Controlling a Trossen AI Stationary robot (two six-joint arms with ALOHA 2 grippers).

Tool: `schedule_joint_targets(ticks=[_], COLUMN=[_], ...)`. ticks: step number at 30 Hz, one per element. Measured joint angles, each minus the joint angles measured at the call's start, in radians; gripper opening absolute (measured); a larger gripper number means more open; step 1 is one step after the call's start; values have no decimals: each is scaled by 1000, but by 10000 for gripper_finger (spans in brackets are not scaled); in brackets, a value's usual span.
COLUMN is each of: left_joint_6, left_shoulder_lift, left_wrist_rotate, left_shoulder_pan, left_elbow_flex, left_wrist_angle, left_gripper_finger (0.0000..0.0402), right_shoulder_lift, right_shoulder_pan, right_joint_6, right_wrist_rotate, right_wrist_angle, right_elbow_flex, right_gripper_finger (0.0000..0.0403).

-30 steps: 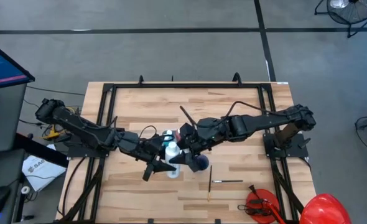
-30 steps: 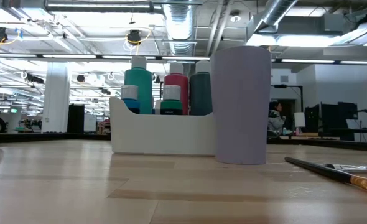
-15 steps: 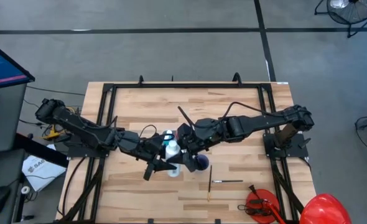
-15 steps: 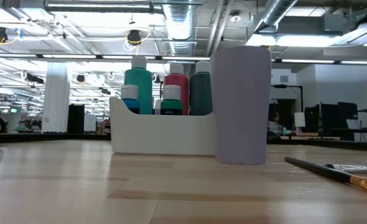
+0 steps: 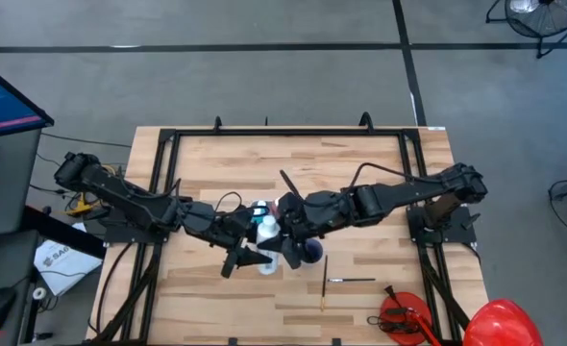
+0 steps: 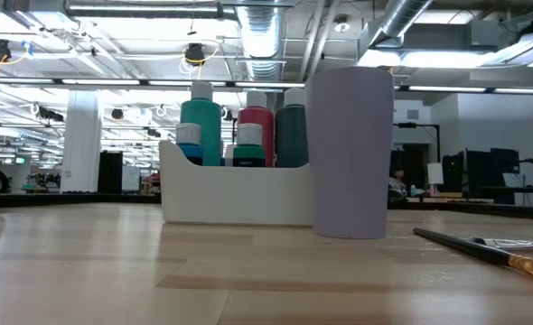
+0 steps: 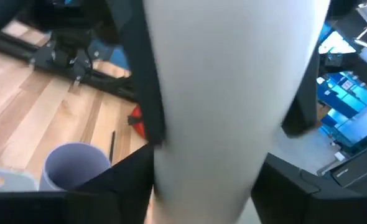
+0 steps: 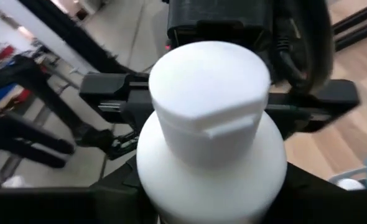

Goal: Pick & Place Paint Supplies
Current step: Put the white paint bottle into the white bin

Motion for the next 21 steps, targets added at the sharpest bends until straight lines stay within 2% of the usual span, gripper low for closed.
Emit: schedule_joint_targets(ticks=[5, 8, 11, 16, 21], left_joint_6=[-38, -54, -55, -29, -1], left_shoulder_lift=[-16, -25, -39, -81, -125], left_wrist_rotate=[2, -7, -27, -124, -219], left_shoulder_pan=[4, 10, 11, 12, 9], left_elbow_flex=[0, -1, 0, -1, -1], left_wrist_angle=[-82, -120, -110, -117, -120], left_gripper_finger=[267, 279, 280, 270, 261], right_shoulder_lift=[-42, -62, -78, -77, -42], right_shoulder_pan=[47, 85, 132, 203, 256], right_joint_6=[13, 29, 58, 174, 322], right_wrist_rotate=[154, 312, 465, 721, 893], right_wrist_angle=[-69, -142, -223, -323, -383], right_elbow_flex=[-1, -1, -2, -1, -1], right_gripper_finger=[172, 172, 172, 171, 171])
